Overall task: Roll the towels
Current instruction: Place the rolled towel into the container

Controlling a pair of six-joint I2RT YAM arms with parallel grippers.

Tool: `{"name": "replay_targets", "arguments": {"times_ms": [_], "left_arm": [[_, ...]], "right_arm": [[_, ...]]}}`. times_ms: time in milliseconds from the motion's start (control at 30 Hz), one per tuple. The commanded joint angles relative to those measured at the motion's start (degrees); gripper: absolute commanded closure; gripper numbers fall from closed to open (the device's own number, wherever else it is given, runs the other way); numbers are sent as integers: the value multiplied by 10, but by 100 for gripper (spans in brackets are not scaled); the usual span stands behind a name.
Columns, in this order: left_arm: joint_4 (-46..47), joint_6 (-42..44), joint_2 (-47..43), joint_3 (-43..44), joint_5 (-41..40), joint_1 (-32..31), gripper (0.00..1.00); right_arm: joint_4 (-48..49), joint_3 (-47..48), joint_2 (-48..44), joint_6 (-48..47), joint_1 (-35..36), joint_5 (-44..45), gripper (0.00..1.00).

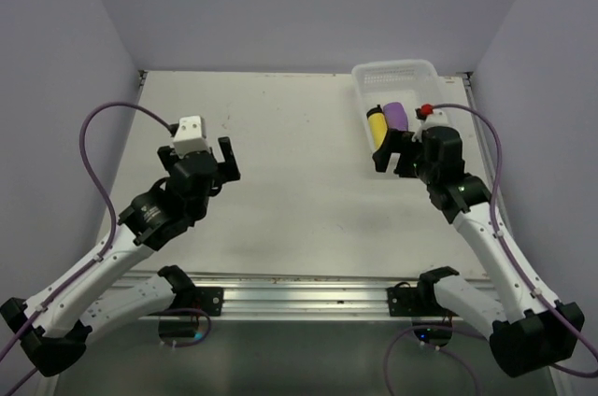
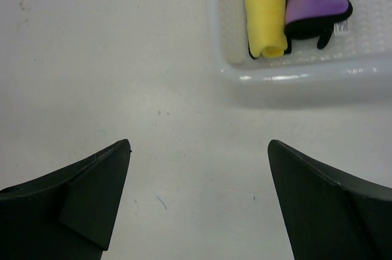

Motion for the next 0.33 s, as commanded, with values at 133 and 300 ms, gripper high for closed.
{"name": "replay_targets", "arguments": {"times_ms": [133,300], "left_arm": [[32,37,-35,-46,-47,5,0],[4,20,-17,-43,-56,5,0]], "right_arm": [[-84,-53,-82,16,3,-8,1],[-61,-78,-116,7,4,-22,1]]}}
